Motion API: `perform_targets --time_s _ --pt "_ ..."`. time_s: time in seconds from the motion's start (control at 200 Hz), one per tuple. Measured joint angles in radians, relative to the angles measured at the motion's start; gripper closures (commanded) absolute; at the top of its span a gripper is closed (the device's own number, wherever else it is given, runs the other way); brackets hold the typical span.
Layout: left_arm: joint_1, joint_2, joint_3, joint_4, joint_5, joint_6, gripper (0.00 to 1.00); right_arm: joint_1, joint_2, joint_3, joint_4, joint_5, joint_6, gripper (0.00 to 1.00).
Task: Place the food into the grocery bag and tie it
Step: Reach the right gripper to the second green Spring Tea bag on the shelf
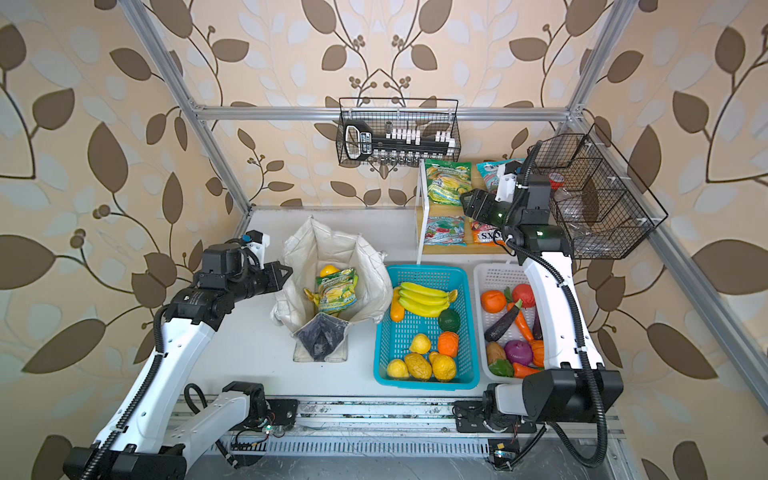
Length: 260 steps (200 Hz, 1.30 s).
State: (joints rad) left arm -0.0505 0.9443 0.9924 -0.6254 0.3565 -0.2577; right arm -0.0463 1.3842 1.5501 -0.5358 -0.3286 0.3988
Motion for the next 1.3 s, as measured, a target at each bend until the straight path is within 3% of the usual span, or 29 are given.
perform_targets --time_s 0.175,0.54,0.695,0.865,1.3 --pt "0.0 0.0 0.0 0.0 0.0 0.0 1.0 0.014 0.009 0.004 0.002 0.003 0.0 0.28" --pt "0.0 0.0 0.0 -0.001 -0.002 0.001 1.0 0.021 0.037 0.004 0.032 -0.009 0.021 0.57" --pt "0.0 0.0 0.0 -0.002 -0.002 0.002 1.0 0.018 0.042 -0.01 0.067 -0.023 0.036 0.72" --pt "0.0 -0.001 0.0 -0.002 -0.002 0.005 1.0 0.005 0.042 -0.039 0.11 -0.04 0.053 0.99" --pt "0.0 -0.009 0.0 -0.006 -0.021 0.01 1.0 -0.016 0.021 -0.045 0.169 -0.109 0.096 1.0"
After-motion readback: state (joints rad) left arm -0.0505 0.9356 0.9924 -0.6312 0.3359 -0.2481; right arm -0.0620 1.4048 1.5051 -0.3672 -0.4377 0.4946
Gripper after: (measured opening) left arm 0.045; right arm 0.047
